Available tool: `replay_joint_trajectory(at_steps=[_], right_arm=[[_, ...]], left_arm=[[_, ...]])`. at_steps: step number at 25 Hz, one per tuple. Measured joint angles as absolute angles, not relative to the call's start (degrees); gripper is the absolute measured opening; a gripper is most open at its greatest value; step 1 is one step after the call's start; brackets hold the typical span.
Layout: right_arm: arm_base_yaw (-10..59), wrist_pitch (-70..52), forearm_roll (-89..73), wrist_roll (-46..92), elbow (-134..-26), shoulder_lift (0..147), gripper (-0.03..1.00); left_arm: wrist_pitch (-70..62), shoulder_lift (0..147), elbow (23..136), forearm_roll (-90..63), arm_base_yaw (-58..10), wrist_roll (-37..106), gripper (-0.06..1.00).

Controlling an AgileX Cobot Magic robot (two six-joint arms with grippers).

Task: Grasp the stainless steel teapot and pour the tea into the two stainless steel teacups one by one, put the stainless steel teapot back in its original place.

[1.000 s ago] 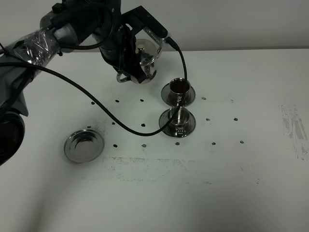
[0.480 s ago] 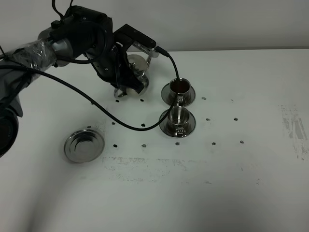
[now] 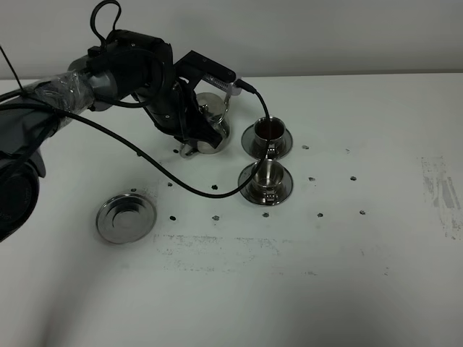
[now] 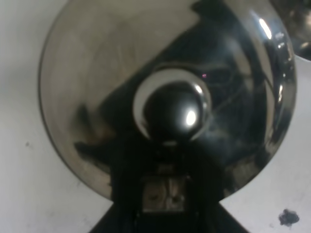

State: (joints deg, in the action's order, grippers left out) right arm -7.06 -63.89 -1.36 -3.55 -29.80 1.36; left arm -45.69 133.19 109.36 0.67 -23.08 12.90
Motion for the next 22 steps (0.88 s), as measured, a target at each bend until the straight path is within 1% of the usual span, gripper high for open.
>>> replay_joint_trajectory(at_steps=[5,10,17,22], right_arm=[[-7.06,-63.89,-1.36,-3.55,-29.8,1.36,0.28],[-7.06,-63.89,-1.36,-3.6,-29.8,1.36,0.28],[-7.06,-63.89,-1.36,-3.6,-29.8,1.36,0.28],[-7.06,-63.89,-1.36,-3.6,-29.8,1.36,0.28]], left_arm=[[-46.73,131.94,109.28,1.19,-23.2,14.76,0.21],[-51.12,125.96,109.21,5.36,-24.43,19.47,0.21],[-60.49,120.64,109.21,6.31,-28.27,38.06,0.21],[-62.52,120.5,108.92,7.9,-29.87,50.53,0.21]])
